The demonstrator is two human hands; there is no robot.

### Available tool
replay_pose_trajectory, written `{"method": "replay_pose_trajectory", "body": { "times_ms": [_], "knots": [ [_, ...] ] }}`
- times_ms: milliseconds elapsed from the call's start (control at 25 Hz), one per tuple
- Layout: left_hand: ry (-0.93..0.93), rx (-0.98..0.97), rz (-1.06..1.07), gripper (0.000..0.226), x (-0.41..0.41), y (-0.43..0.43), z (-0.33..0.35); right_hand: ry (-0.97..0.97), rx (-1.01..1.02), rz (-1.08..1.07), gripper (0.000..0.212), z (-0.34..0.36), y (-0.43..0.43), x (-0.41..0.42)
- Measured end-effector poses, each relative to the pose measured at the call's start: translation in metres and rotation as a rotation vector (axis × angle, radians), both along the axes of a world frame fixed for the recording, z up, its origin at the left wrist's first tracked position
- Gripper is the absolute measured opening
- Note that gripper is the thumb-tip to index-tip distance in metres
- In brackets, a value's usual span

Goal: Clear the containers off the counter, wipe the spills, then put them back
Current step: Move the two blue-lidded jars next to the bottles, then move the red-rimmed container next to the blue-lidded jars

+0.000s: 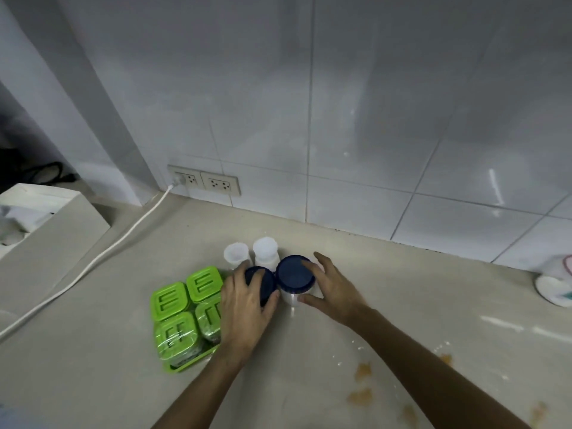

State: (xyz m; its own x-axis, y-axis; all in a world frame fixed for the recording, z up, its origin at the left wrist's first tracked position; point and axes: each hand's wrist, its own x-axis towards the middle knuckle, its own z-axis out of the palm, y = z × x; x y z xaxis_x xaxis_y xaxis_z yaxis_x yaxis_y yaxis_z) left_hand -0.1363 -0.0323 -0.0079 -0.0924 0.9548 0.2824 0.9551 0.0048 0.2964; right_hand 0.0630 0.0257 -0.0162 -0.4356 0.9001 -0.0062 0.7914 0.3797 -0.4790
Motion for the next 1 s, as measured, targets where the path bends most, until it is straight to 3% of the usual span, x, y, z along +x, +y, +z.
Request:
{"method": "replay_pose_trajectory", "body": {
  "times_ms": [200, 360, 560, 640, 760, 1000],
  "knots": [
    [0.085, 0.016, -0.436, 0.022, 0.081, -0.024, -0.018, -0.094, 0.137, -0.256, 0.045, -0.023, -0.044, 0.103],
    [0.100, -0.079, -0.646, 0.018, 0.175, -0.018, -0.035, -0.139, 0.145, -0.417, 0.047, -0.030, -0.077, 0.216],
    [0.117, -0.125, -0.843, 0.032, 0.292, 0.001, -0.040, -0.161, 0.097, -0.680, 0.043, -0.033, -0.105, 0.339],
    [0.189, -0.142, -0.938, 0.043, 0.328, 0.004, -0.043, -0.199, 0.101, -0.769, 0.053, -0.038, -0.104, 0.369],
    [0.213, -0.163, -0.923, 0.047, 0.374, 0.018, -0.052, -0.232, 0.142, -0.801, 0.068, -0.037, -0.080, 0.407],
    [0.243, -0.239, -0.884, 0.042, 0.419, 0.048, -0.057, -0.076, 0.269, -0.882, 0.065, -0.027, -0.010, 0.458]
  ]
}}
